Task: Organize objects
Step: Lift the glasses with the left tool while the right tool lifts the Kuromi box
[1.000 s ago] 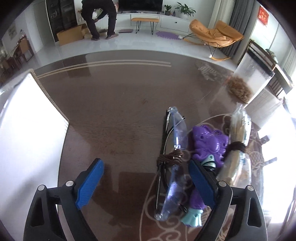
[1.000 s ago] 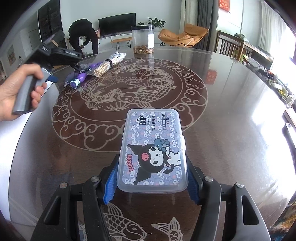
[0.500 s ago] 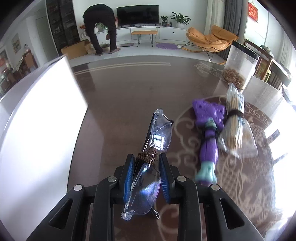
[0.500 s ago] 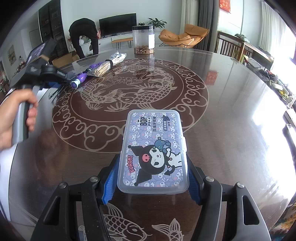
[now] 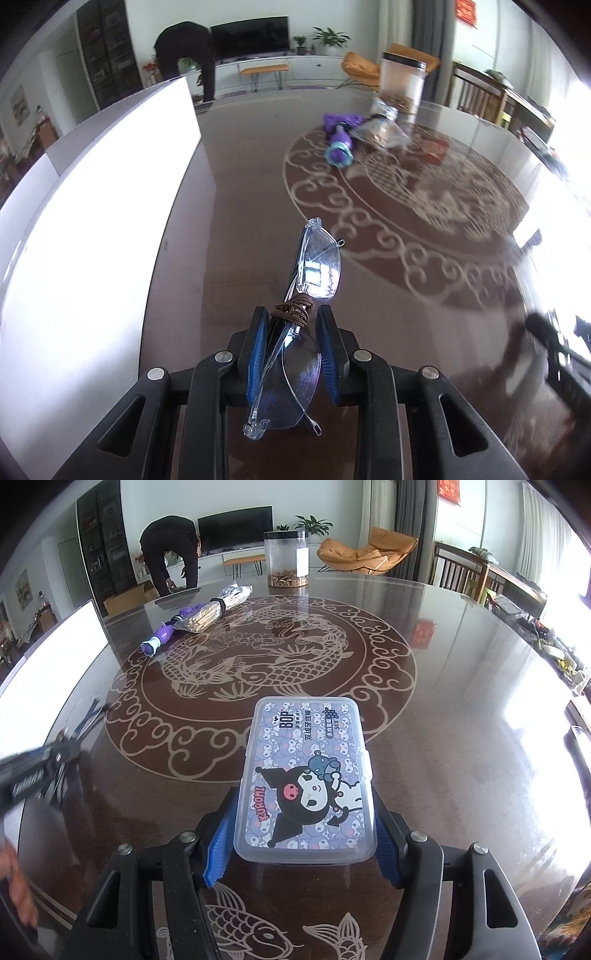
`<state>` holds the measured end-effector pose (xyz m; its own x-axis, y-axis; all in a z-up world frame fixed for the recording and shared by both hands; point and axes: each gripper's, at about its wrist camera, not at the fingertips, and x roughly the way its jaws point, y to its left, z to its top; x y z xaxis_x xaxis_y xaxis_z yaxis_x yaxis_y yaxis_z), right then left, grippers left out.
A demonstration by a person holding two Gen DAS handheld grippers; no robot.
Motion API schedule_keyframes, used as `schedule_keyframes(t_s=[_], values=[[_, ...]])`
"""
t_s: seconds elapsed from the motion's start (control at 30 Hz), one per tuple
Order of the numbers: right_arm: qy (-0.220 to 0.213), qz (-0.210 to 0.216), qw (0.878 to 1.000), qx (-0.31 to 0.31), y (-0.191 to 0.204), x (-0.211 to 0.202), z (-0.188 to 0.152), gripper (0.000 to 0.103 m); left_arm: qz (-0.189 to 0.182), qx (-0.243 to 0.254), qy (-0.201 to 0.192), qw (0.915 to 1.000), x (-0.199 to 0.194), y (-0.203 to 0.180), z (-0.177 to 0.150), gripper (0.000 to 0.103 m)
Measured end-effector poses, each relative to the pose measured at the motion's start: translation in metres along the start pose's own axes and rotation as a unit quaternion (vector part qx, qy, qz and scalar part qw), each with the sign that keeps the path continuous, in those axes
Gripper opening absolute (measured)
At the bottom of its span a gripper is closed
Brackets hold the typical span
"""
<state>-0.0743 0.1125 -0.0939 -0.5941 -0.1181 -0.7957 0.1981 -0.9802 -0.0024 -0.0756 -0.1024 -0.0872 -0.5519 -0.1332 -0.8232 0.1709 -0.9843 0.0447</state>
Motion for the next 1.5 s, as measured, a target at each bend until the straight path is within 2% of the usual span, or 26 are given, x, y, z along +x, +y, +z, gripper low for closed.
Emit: schedule_keyframes(t_s=[0.1,0.17,0.2,0.27,0.3,0.37,0.53,0.73,0.9,1.03,1.07,1.1,1.13,1.17,1.23,1.33,1.5], values=[[0.0,0.0,1.0,-0.001,0.0,-0.001,-0.001,0.066,-0.015,0.009,0.004,0.9998,-0.008,0.004,-0.011,0.028],[0.0,-0.001,1.0,-0.001,0.0,-0.001,-0.001,0.065,-0.02,0.009,0.009,0.9997,-0.01,0.006,-0.014,0.032],[0.0,-0.001,1.0,0.0,0.0,-0.001,-0.001,0.065,-0.02,0.009,0.012,0.9997,-0.009,0.007,-0.013,0.045],[0.0,-0.002,1.0,-0.002,0.001,-0.001,-0.002,0.068,-0.026,0.002,0.03,0.9992,-0.002,0.009,-0.012,0.095],[0.003,-0.006,1.0,-0.001,0.001,0.0,-0.002,0.077,-0.028,0.004,0.034,0.999,0.002,0.009,-0.012,0.1],[0.012,-0.008,1.0,0.007,-0.002,0.002,-0.002,0.087,-0.027,0.011,0.028,0.9992,0.004,0.007,-0.011,0.102],[0.014,0.002,0.999,0.029,-0.01,0.001,-0.001,0.089,-0.032,0.019,0.044,0.9983,0.012,0.004,0.001,0.103],[0.084,0.025,0.996,0.004,-0.01,0.011,0.02,0.09,-0.034,0.022,0.052,0.9978,0.015,0.004,0.006,0.103],[0.131,0.036,0.991,0.009,-0.014,0.022,0.033,0.09,-0.034,0.023,0.054,0.9977,0.015,0.004,0.006,0.103],[0.137,0.038,0.99,0.008,-0.012,0.024,0.035,0.09,-0.035,0.024,0.05,0.9979,0.015,0.003,0.006,0.103],[0.133,0.037,0.99,0.009,-0.011,0.023,0.034,0.084,-0.038,0.025,0.045,0.998,0.014,0.003,0.005,0.1],[0.126,0.03,0.992,0.002,-0.009,0.021,0.034,0.062,-0.039,0.027,0.035,0.9983,0.011,0.003,0.004,0.09],[0.119,0.018,0.993,-0.013,-0.005,0.019,0.035,0.062,-0.042,0.032,0.019,0.9984,0.007,0.003,0.004,0.052],[0.121,0.021,0.992,-0.017,-0.003,0.017,0.034,0.062,-0.049,0.04,0.007,0.998,0.001,0.0,0.005,0.025],[0.121,0.032,0.992,-0.012,-0.003,0.011,0.032,0.062,-0.067,0.033,0.004,0.9972,-0.004,0.001,0.006,0.019],[0.104,0.05,0.993,-0.007,0.0,-0.011,0.035,0.062,-0.1,0.002,-0.015,0.9948,-0.024,0.01,0.007,0.019],[0.054,0.099,0.993,-0.021,0.025,-0.07,0.062,0.062,-0.166,-0.044,-0.056,0.9835,-0.085,0.043,0.018,0.019]])
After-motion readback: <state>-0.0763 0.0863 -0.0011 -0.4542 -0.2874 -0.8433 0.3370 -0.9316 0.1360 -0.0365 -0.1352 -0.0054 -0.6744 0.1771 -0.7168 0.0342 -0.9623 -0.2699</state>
